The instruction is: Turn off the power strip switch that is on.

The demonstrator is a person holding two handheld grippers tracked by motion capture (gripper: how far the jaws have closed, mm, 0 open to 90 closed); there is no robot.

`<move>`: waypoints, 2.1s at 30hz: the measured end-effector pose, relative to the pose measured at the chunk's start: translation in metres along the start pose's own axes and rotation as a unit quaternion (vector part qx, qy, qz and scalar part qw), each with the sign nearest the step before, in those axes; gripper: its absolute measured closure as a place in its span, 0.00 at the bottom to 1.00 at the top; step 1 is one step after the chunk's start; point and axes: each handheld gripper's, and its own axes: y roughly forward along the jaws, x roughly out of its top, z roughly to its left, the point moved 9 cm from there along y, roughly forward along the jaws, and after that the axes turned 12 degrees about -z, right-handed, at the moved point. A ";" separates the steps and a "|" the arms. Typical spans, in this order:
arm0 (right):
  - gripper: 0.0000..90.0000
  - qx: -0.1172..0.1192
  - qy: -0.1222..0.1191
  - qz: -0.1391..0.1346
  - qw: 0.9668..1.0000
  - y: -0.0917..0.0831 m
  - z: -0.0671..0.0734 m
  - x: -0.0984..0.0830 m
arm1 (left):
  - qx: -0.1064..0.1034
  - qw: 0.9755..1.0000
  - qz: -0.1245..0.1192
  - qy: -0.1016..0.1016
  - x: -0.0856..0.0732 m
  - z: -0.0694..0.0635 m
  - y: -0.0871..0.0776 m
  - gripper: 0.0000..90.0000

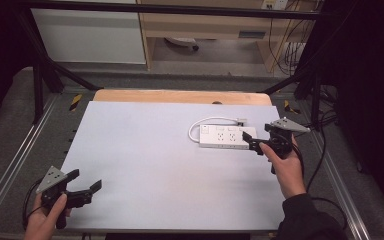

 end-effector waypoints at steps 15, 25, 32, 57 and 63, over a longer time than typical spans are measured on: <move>0.36 -0.015 -0.023 -0.015 1.000 0.022 -0.001 0.016 | 0.000 1.000 0.000 -0.001 0.000 0.000 0.000 0.07; 0.53 -0.018 -0.034 -0.022 0.999 0.030 -0.003 0.025 | 0.000 1.000 0.001 -0.002 0.000 0.000 0.000 0.07; 0.68 -0.016 -0.043 -0.023 0.999 0.037 -0.003 0.025 | 0.000 1.000 0.001 -0.003 0.000 0.000 0.000 0.07; 1.00 -0.017 -0.066 -0.031 0.997 0.071 -0.013 0.021 | -0.001 1.000 0.002 -0.001 -0.001 0.000 0.001 0.07; 1.00 -0.020 -0.061 -0.032 0.997 0.075 -0.017 0.018 | -0.004 1.000 0.003 0.000 -0.001 -0.001 0.001 0.07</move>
